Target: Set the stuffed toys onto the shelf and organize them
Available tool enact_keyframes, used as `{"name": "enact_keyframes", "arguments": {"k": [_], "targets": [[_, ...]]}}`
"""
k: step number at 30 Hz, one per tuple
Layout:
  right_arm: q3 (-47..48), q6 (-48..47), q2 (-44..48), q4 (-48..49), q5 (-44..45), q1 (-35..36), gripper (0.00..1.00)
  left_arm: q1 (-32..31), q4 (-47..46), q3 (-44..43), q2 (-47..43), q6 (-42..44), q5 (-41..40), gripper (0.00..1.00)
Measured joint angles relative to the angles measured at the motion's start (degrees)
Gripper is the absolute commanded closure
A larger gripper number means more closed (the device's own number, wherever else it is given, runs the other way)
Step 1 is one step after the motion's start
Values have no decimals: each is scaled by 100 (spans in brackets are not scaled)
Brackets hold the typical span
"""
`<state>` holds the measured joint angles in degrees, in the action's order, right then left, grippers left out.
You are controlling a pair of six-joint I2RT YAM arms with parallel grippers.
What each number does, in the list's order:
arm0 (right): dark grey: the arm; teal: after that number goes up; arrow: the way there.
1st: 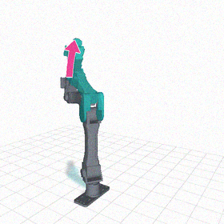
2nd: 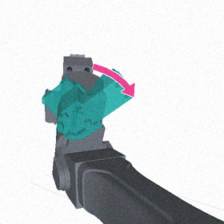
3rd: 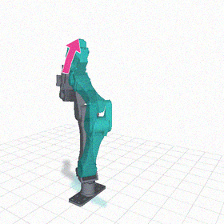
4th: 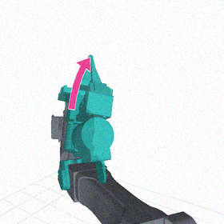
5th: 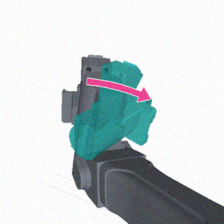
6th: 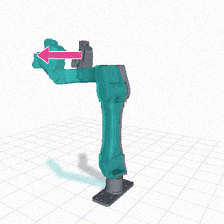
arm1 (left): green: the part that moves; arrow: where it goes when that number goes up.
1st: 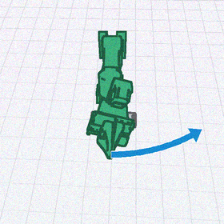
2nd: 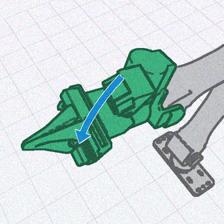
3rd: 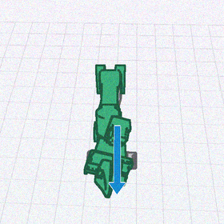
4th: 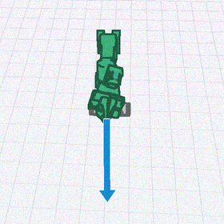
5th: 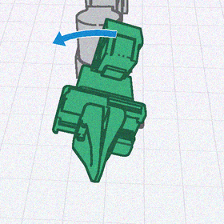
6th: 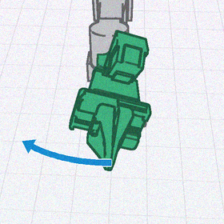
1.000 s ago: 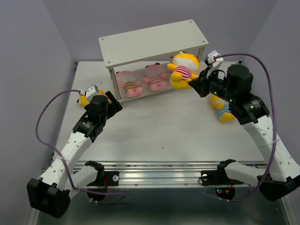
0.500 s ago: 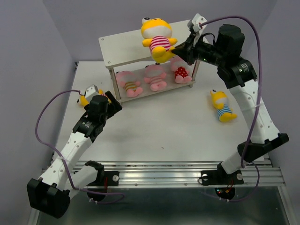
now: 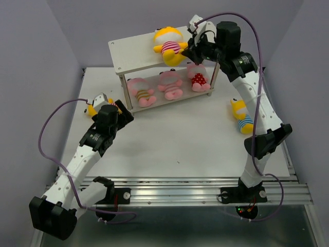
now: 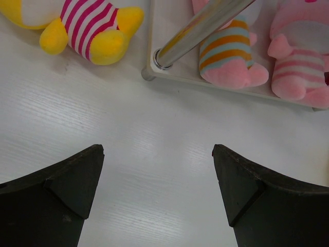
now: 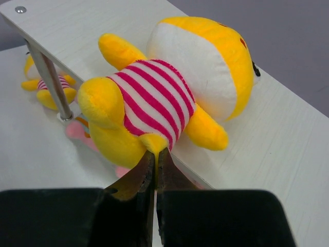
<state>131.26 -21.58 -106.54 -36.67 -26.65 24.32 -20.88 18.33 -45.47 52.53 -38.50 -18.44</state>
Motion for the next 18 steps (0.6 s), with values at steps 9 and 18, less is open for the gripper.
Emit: {"name": "enact_keyframes", "arguments": {"k": [9, 18], "targets": [[0, -422, 0, -24, 140, -363, 99, 2, -9, 0, -46, 11, 0, 1], [0, -614, -120, -13, -378, -1163, 99, 0, -11, 2, -55, 17, -2, 1]]}}
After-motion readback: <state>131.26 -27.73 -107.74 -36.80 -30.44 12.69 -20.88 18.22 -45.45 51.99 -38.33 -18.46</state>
